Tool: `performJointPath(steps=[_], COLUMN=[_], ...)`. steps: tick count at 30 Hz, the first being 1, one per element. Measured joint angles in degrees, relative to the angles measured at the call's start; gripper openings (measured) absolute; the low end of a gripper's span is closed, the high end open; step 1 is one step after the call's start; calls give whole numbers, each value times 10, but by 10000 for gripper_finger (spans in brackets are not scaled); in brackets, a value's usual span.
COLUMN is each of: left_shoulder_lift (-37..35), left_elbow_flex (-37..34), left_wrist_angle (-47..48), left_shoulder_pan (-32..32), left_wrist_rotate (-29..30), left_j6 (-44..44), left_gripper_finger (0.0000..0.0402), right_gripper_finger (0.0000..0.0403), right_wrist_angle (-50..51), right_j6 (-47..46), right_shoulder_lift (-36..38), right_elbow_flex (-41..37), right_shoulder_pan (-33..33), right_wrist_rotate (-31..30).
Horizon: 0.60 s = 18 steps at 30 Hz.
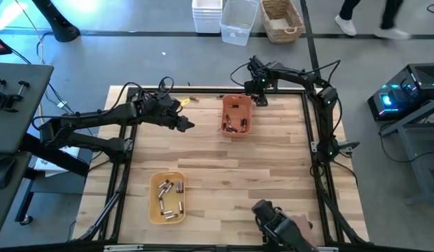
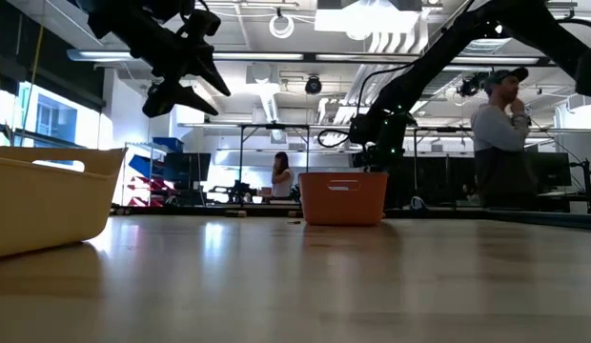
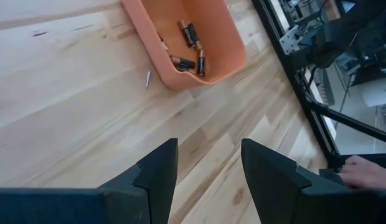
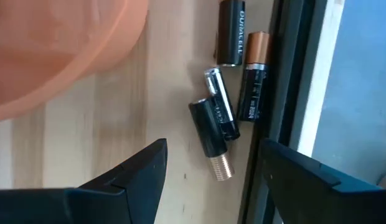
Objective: Sort batteries
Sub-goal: Put the black battery into the orange bin
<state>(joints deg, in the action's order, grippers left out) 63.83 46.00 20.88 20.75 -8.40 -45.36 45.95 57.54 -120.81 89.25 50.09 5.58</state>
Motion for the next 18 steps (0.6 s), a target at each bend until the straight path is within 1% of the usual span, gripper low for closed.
performJointPath(steps=[1, 4, 6, 11, 18], left_shoulder_lift=[0, 0, 0, 0, 0], left_elbow_flex=[0, 0, 0, 0, 0], left_wrist_angle=[3, 11, 12, 12, 12], left_shoulder_pan=[0, 0, 0, 3, 13], left_wrist_rotate=[0, 0, 0, 4, 2], left_j6=[1, 1, 2, 18, 21], left_gripper_finger=[170, 170, 170, 170, 170], right_gripper_finger=[241, 221, 208, 193, 193], right_wrist_angle=[5, 43, 50, 21, 28], right_j6=[-6, -72, -95, -71, -106], right_shoulder_lift=[-1, -4, -4, -4, -7], right_elbow_flex=[0, -1, -2, -1, -1], right_shoulder_pan=[0, -2, -3, -4, -4], right_wrist_rotate=[2, 6, 8, 15, 15])
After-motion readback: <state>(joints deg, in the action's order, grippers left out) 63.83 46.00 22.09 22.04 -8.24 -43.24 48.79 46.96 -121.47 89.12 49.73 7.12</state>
